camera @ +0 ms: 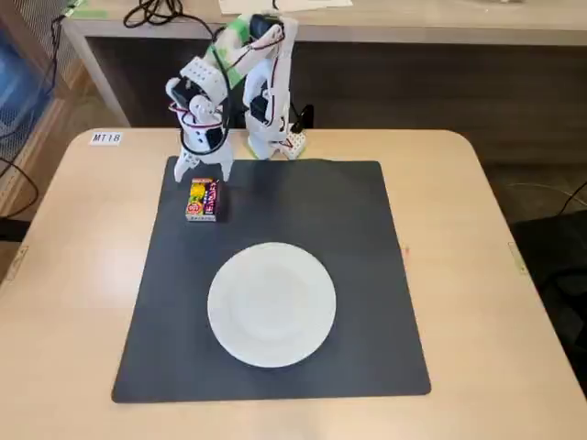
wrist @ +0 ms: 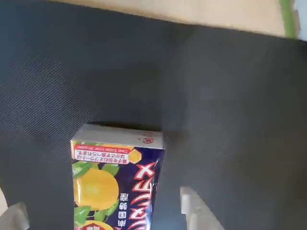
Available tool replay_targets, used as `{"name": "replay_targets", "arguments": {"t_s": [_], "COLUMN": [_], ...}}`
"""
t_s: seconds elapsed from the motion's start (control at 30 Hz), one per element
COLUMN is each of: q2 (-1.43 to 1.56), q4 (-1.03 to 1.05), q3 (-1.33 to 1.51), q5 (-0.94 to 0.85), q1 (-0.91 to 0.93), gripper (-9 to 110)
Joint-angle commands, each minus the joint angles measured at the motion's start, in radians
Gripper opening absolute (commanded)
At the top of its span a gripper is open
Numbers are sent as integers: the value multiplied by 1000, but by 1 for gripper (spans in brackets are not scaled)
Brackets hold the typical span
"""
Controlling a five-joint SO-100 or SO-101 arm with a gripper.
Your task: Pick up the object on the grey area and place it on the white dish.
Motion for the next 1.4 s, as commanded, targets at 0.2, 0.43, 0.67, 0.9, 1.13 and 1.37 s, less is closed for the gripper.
{"name": "replay_targets", "arguments": {"t_s": [0.2, 0.43, 0.67, 0.9, 1.13, 1.37], "q2": [-152, -222, -252, -150, -163, -202], "q4": [-23, -110, -184, -176, -163, -183], "q3": [-89, -89, -95, -167, -400, -534], "q5": [8, -18, -37, -94, -249, -387], "q1": [-17, -14, -9, -69, -235, -417], "gripper": [35, 26, 14, 12, 13, 15]}}
